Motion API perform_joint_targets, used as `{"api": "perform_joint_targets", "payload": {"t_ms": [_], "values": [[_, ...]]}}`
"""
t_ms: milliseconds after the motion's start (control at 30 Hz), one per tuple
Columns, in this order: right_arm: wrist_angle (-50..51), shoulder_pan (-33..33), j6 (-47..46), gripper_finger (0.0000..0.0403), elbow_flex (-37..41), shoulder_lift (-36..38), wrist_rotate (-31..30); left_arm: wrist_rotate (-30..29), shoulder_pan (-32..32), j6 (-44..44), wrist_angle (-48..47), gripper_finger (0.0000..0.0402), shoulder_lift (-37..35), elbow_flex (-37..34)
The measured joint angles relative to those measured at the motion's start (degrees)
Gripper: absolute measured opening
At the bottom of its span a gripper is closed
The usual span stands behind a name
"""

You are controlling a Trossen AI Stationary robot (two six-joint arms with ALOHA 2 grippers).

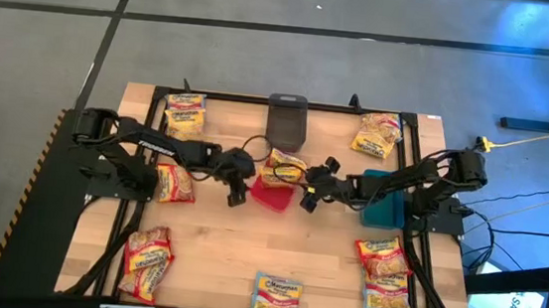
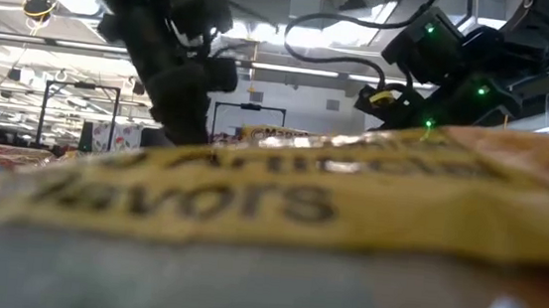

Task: Sort Maruchan noodles
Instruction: Adjust the red bin, then adjust the yellow noodle packs in the red bin

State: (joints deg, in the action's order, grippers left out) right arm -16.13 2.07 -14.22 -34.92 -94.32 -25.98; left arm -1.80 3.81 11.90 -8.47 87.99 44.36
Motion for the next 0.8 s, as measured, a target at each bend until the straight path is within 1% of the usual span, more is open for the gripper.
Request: {"api": "perform_joint_targets", "payload": {"t_ms": [200,300,333,400,467,500,567,633,667,700,733,800], "values": [[-0.5,-2.2,7.1,0.0218,0.0,0.0,0.1,-0.1,-4.7,1.2,8.0,0.0188,1.7,0.0],[-0.8,-3.2,10.4,0.0218,0.0,0.0,0.1,-0.3,-5.8,1.5,8.9,0.0188,2.4,0.0],[0.3,-3.3,11.6,0.0218,-0.1,0.3,0.1,-0.5,-5.8,1.5,8.2,0.0188,2.4,0.2],[5.0,-3.2,12.8,0.0218,0.0,2.8,0.0,-0.4,-5.7,1.8,3.6,0.0188,1.6,0.7],[11.3,-2.5,12.6,0.0218,-0.7,6.4,1.1,-0.7,-5.2,2.1,-1.7,0.0188,-1.0,0.9],[15.1,-2.0,12.0,0.0218,-1.3,8.5,2.4,-1.7,-4.7,2.0,-3.5,0.0188,-2.3,1.1],[19.8,-0.6,11.3,0.0218,-2.9,12.3,6.6,-7.8,-3.5,0.8,-6.2,0.0188,-5.4,0.9],[19.6,1.0,10.6,0.0218,-3.7,15.5,11.3,-15.8,-1.4,-1.2,-4.5,0.0188,-7.2,0.5],[17.0,1.7,10.2,0.0218,-3.7,16.3,13.4,-18.0,-0.1,-2.5,-2.9,0.0188,-8.0,0.1],[13.6,2.5,9.9,0.0218,-3.8,16.5,15.3,-19.2,1.3,-3.9,-1.0,0.0188,-8.5,-0.3],[10.7,3.3,10.0,0.0218,-3.9,16.4,17.1,-19.2,2.9,-5.1,2.2,0.0188,-8.4,-0.6],[5.7,4.4,11.5,0.0218,-3.8,15.4,19.5,-16.9,6.1,-7.3,8.0,0.0188,-7.6,-1.7]]}}
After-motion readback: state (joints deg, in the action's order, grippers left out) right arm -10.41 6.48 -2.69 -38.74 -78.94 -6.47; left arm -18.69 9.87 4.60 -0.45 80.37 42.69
